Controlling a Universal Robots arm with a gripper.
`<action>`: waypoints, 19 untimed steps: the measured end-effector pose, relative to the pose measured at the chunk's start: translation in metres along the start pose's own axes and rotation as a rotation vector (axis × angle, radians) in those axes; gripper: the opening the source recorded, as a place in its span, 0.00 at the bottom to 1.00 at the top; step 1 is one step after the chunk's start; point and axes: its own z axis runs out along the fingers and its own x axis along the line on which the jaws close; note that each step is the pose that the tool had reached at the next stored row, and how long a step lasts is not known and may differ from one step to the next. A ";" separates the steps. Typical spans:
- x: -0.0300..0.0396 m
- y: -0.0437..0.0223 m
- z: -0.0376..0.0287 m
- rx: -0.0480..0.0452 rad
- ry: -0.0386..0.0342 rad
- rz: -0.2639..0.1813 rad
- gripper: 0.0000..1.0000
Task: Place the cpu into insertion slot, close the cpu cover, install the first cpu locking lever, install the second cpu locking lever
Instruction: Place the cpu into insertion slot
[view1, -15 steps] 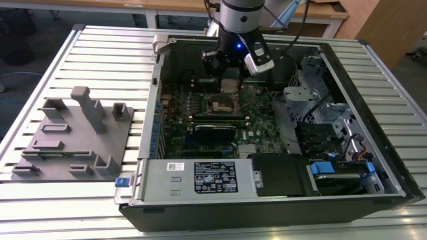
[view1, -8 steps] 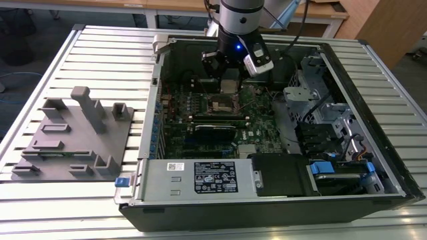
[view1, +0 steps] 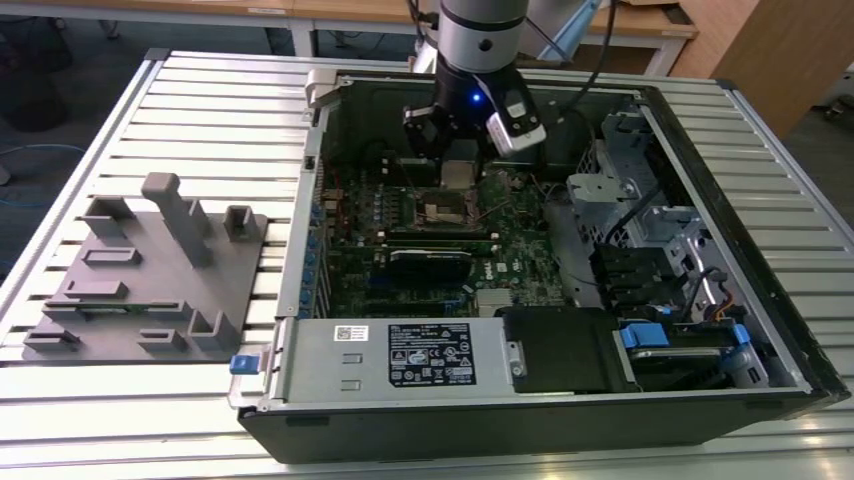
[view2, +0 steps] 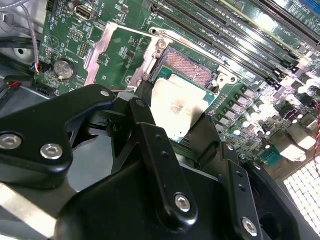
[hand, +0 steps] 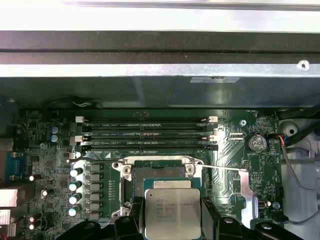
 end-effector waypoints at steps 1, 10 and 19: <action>0.0000 -0.0001 0.0007 0.0001 0.0000 0.000 0.54; 0.0002 -0.0004 0.0053 0.0007 -0.0002 0.000 0.54; 0.0004 -0.0008 0.0097 0.0016 0.0000 0.000 0.54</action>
